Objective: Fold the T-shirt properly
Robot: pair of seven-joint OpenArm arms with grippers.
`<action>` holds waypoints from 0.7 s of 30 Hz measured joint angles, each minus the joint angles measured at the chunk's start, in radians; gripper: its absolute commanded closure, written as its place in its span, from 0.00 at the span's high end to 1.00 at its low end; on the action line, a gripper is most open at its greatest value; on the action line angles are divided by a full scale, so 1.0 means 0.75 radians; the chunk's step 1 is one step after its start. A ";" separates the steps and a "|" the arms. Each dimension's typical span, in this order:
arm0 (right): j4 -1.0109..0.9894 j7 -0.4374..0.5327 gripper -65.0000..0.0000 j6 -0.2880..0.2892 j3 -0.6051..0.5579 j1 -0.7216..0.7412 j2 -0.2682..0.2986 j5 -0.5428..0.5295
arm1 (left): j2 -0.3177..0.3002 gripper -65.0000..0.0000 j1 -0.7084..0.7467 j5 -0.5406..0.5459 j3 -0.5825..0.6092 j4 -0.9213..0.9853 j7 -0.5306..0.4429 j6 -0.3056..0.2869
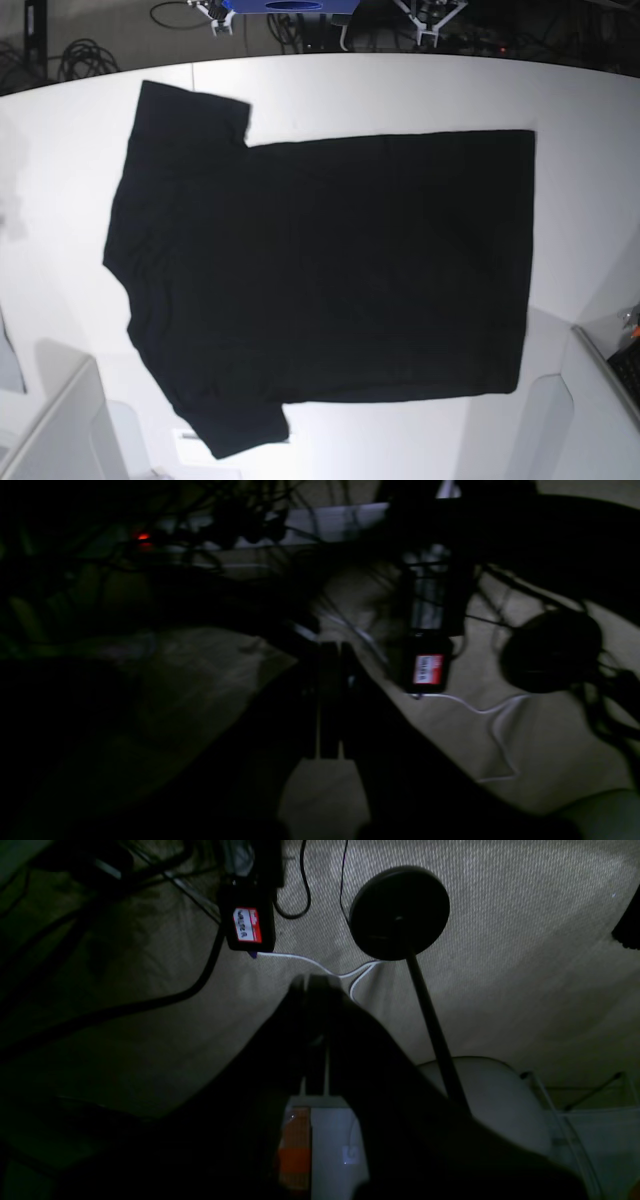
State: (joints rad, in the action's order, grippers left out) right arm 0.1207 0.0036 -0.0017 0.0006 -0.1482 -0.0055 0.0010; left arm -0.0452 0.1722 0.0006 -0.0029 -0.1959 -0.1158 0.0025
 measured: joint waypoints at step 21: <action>0.005 0.008 0.00 -0.001 0.000 -0.018 0.000 0.001 | 0.001 0.00 0.034 0.000 0.009 0.000 -0.001 0.005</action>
State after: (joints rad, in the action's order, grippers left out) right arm 0.1246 0.0097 -0.0021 0.0006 -0.1616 -0.0055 0.0013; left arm -0.0448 0.1974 0.0006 0.0040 -0.1959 -0.1162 0.0063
